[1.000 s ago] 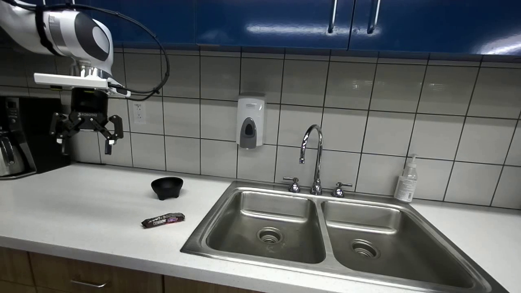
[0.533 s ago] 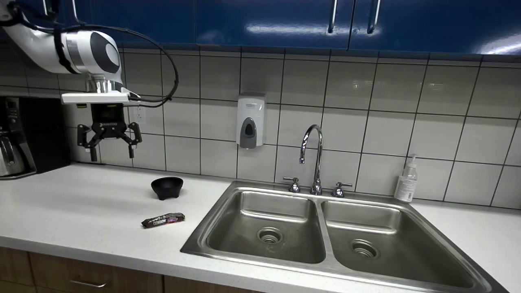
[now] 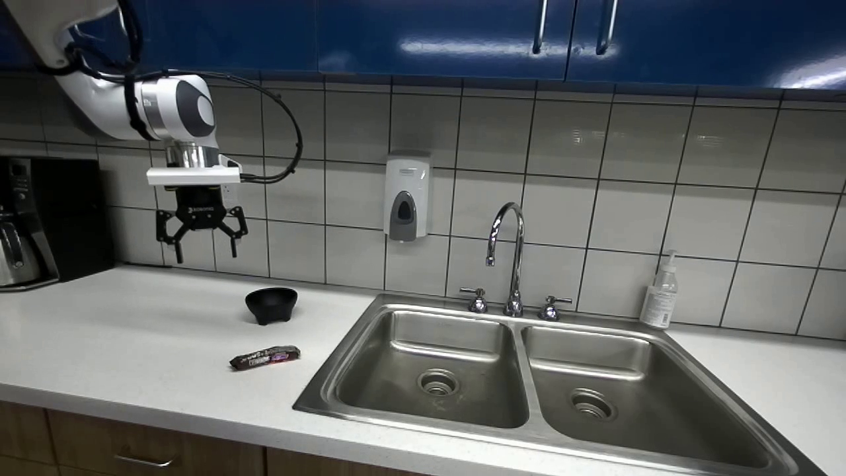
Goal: Place the bowl in the sink
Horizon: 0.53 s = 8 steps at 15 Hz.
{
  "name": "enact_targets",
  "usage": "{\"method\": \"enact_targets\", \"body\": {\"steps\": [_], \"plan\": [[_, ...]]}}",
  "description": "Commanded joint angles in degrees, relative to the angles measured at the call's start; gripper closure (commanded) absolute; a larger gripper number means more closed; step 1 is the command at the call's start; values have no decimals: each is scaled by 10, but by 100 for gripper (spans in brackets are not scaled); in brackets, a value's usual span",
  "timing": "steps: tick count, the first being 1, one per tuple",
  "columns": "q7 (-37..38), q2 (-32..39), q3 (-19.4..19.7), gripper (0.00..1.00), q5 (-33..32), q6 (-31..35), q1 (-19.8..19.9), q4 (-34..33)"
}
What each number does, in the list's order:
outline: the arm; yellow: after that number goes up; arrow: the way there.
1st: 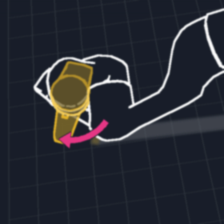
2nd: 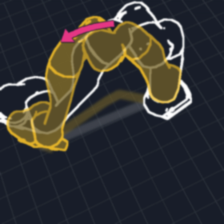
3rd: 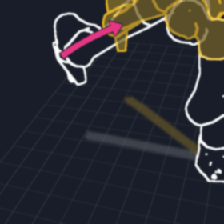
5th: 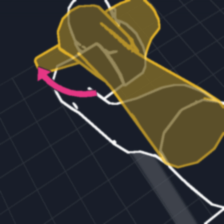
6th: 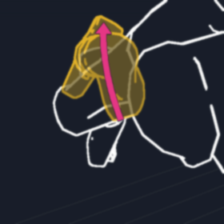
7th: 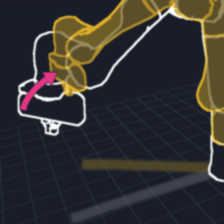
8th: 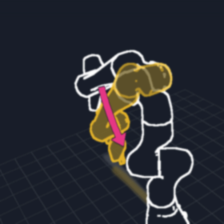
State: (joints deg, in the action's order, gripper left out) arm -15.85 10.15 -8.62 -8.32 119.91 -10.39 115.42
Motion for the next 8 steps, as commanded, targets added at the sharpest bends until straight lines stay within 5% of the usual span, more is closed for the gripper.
{"method": "enact_targets", "body": {"steps": [1,8], "plan": [[-23,70,-7,0,-8,3,2,-71],[-13,185,-1,0,-26,-16,-7,-189]]}}
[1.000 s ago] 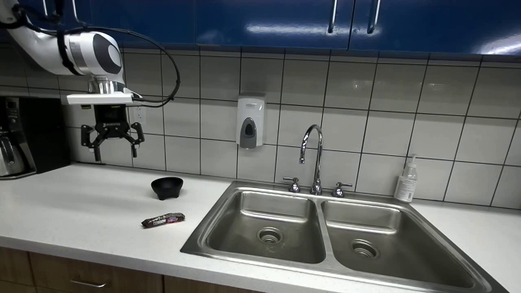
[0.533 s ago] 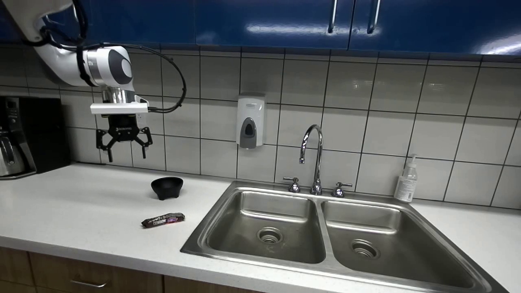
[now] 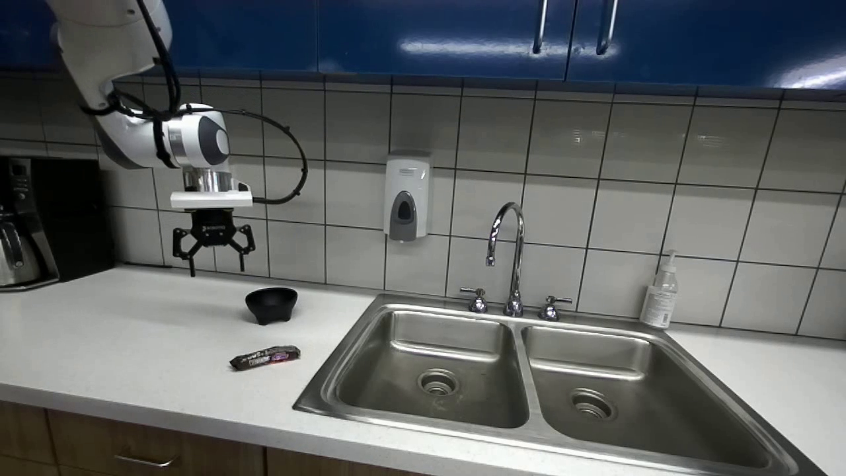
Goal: Place the bowl in the sink
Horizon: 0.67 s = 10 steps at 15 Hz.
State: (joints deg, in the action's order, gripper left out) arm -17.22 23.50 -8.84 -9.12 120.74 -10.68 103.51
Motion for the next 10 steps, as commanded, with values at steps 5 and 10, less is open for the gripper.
{"method": "enact_targets", "body": {"steps": [5,10], "plan": [[7,120,8,0,-28,-41,-10,-149],[17,177,22,0,-33,-72,-13,-222]]}}
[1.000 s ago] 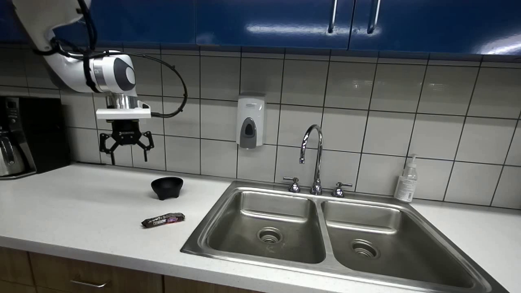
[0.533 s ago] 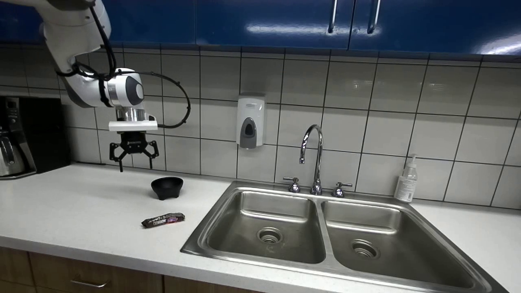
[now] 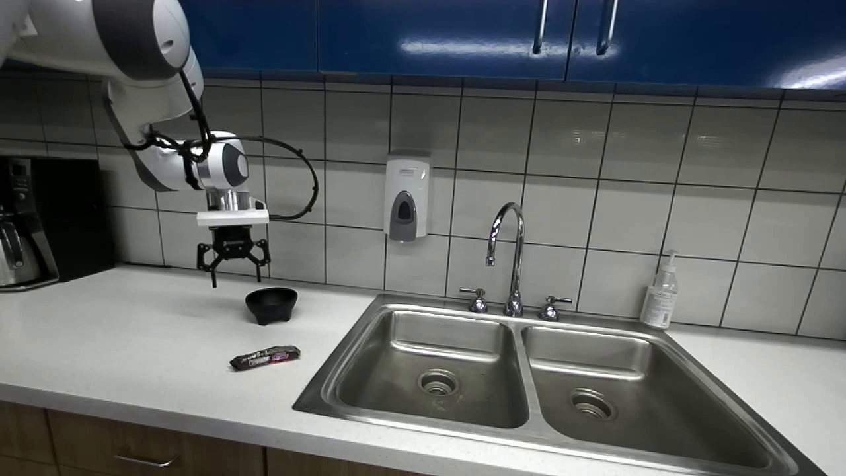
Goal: Place the bowl in the sink
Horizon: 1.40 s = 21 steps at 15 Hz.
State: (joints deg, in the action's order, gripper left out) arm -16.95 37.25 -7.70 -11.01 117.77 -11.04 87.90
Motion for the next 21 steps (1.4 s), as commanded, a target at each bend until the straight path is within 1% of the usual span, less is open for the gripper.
{"method": "enact_targets", "body": {"steps": [1,9,21], "plan": [[16,48,13,0,-14,-49,-10,-77],[30,103,24,0,-12,-106,-16,-141],[41,143,27,0,-9,-161,-19,-189]]}}
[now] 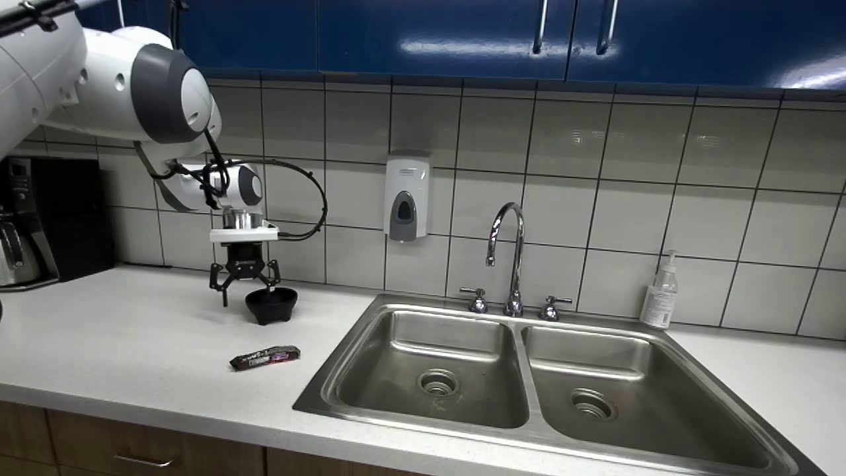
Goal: Place the bowl in the sink
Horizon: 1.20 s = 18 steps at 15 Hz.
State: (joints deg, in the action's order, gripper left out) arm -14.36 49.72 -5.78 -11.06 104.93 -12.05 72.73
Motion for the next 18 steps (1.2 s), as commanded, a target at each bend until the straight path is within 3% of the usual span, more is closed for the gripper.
{"method": "enact_targets", "body": {"steps": [1,2,3,12,18], "plan": [[17,21,8,0,-9,-35,-8,-40],[19,23,9,25,-9,-37,-9,-43],[18,25,10,26,-10,-39,-9,-46],[15,30,9,97,-6,-59,-7,-64],[16,29,10,98,-6,-66,-6,-74]]}}
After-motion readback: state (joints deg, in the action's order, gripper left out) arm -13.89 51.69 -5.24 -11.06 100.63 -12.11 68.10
